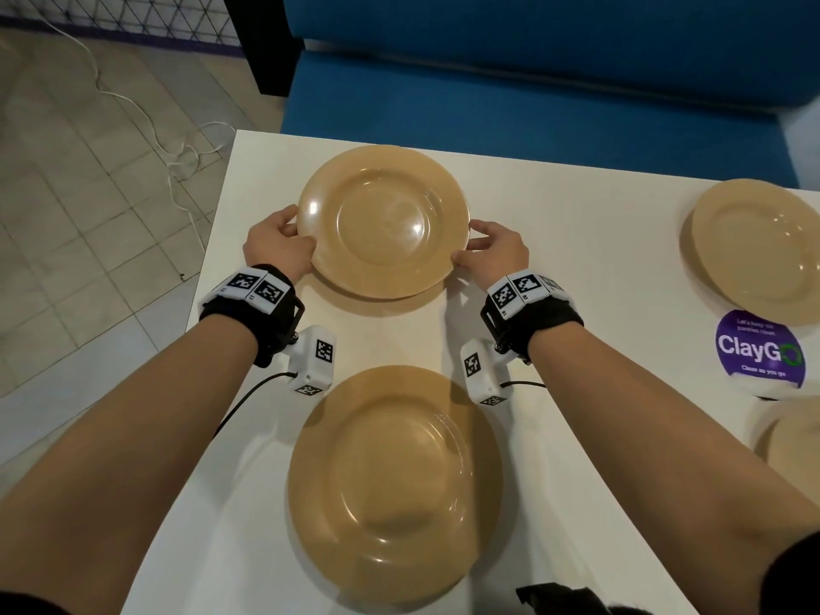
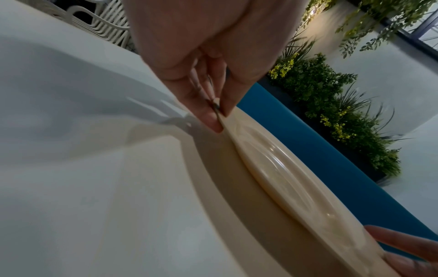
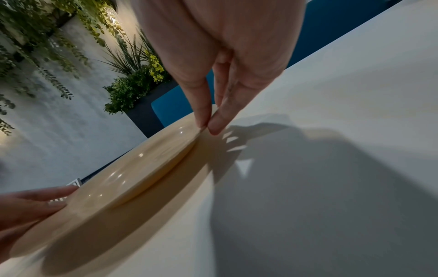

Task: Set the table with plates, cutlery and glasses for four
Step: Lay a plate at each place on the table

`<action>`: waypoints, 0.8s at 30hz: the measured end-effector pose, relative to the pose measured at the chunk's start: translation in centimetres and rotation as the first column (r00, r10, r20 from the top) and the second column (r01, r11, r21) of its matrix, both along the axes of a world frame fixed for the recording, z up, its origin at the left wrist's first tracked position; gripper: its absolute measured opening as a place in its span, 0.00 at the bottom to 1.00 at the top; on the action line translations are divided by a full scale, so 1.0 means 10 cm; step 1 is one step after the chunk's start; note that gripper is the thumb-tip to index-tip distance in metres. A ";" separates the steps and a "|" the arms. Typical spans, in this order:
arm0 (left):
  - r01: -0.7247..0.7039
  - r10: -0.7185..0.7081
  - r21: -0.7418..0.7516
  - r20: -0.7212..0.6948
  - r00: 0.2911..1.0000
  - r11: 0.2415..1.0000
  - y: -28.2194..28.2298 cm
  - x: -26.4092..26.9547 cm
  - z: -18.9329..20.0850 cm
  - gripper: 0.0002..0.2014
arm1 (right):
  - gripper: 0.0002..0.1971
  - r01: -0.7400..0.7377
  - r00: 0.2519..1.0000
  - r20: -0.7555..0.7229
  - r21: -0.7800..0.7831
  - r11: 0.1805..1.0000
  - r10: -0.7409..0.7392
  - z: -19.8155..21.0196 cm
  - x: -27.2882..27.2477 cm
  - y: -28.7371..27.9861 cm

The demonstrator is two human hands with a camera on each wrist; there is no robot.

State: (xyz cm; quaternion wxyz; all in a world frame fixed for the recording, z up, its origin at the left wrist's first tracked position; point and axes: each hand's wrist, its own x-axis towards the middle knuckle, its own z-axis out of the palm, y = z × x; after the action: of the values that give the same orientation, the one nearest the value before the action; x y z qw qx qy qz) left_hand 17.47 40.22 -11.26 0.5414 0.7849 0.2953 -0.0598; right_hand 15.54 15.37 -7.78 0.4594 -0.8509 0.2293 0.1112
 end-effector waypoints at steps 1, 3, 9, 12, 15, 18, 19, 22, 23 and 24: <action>0.002 -0.002 0.002 0.001 1.000 1.000 0.01 0.01 0.01 0.33 | 0.27 -0.001 1.000 -0.001 -0.004 1.000 0.001 0.00 0.01 0.00; 0.008 -0.008 0.012 0.000 1.000 1.000 0.01 0.03 0.01 0.33 | 0.27 0.002 1.000 -0.004 -0.009 1.000 -0.002 0.00 0.02 0.01; 0.007 -0.007 0.037 -0.010 1.000 0.999 -0.01 0.01 0.03 0.31 | 0.28 0.010 1.000 0.000 -0.001 1.000 -0.010 -0.02 0.02 0.00; 0.040 -0.039 0.108 -0.015 0.999 0.993 -0.05 -0.04 0.10 0.29 | 0.30 0.039 0.999 0.004 0.017 0.999 -0.039 -0.04 0.00 0.01; 0.128 -0.123 0.216 -0.037 0.992 0.968 -0.07 -0.10 0.19 0.28 | 0.31 0.083 0.996 0.019 0.054 0.995 -0.084 -0.01 -0.07 -0.01; 0.150 -0.141 0.241 -0.056 0.988 0.959 -0.09 -0.20 0.29 0.31 | 0.30 0.098 0.995 0.032 0.050 0.994 -0.099 0.01 -0.18 -0.06; 0.152 -0.141 0.244 -0.063 0.988 0.958 -0.09 -0.25 0.33 0.32 | 0.30 0.097 0.994 0.037 0.047 0.994 -0.099 0.02 -0.24 -0.07; 0.160 -0.153 0.230 -0.046 0.987 0.960 -0.14 -0.50 0.45 0.36 | 0.29 0.068 0.996 0.048 0.056 0.996 -0.071 0.05 -0.46 -0.11; 0.175 -0.171 0.229 -0.039 0.984 0.958 -0.17 -0.61 0.50 0.38 | 0.28 0.042 0.998 0.043 0.051 0.998 -0.045 0.07 -0.55 -0.12; 0.199 -0.196 0.233 -0.038 0.980 0.952 -0.19 -0.73 0.54 0.39 | 0.28 0.007 0.999 0.035 0.046 0.999 -0.009 0.09 -0.66 -0.14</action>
State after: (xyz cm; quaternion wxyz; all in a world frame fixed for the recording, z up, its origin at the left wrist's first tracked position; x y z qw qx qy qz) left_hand 10.16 38.30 -5.89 0.4337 0.8687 0.2242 -0.0837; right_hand 8.97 14.01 -6.91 0.4832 -0.8411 0.2219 0.0994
